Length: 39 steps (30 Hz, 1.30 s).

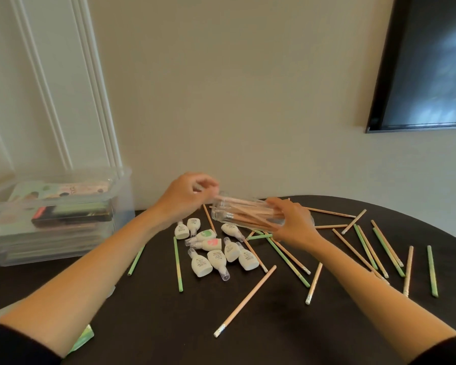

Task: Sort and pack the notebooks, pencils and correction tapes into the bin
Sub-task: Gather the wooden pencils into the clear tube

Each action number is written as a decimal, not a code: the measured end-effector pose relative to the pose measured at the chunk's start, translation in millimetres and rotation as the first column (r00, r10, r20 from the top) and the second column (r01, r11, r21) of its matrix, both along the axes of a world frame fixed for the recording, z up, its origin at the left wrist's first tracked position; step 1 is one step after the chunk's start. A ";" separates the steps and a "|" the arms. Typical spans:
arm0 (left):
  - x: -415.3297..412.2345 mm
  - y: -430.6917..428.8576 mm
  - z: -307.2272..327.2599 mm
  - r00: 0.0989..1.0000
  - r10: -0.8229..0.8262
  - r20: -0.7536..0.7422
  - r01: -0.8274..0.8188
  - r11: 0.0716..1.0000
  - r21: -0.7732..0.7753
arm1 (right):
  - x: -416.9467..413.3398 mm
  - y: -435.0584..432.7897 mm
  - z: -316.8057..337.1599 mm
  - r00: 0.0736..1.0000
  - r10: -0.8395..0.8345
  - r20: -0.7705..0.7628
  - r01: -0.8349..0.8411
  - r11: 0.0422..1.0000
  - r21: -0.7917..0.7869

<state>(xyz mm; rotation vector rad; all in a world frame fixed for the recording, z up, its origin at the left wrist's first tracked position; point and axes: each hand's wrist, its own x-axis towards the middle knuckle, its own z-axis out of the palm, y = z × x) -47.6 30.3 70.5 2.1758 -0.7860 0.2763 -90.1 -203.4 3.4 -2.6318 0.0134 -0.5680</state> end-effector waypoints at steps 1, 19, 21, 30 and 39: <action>-2.5 -7.9 -0.3 0.999 -0.006 -0.048 0.002 0.997 -0.081 | -0.2 6.3 -0.9 0.999 0.035 -0.036 -0.033 0.997 0.068; 2.8 -22.7 -17.6 0.950 -0.116 -0.290 -0.030 0.891 -0.454 | 3.0 62.2 1.0 0.880 0.462 -0.105 -0.267 0.666 0.697; 7.4 -15.7 -17.7 0.960 -0.098 -0.261 -0.048 0.862 -0.504 | 9.6 69.7 -1.4 0.846 0.522 -0.106 -0.309 0.644 0.700; 50.6 29.0 -13.6 0.920 0.371 -0.123 -0.391 0.868 -0.305 | 68.9 67.5 -32.7 0.910 0.353 -0.217 -0.100 0.696 0.711; 100.4 34.8 -50.4 0.857 0.494 -0.146 -0.493 0.869 0.043 | 163.8 94.3 -51.3 0.966 -0.047 -0.253 0.084 0.987 0.138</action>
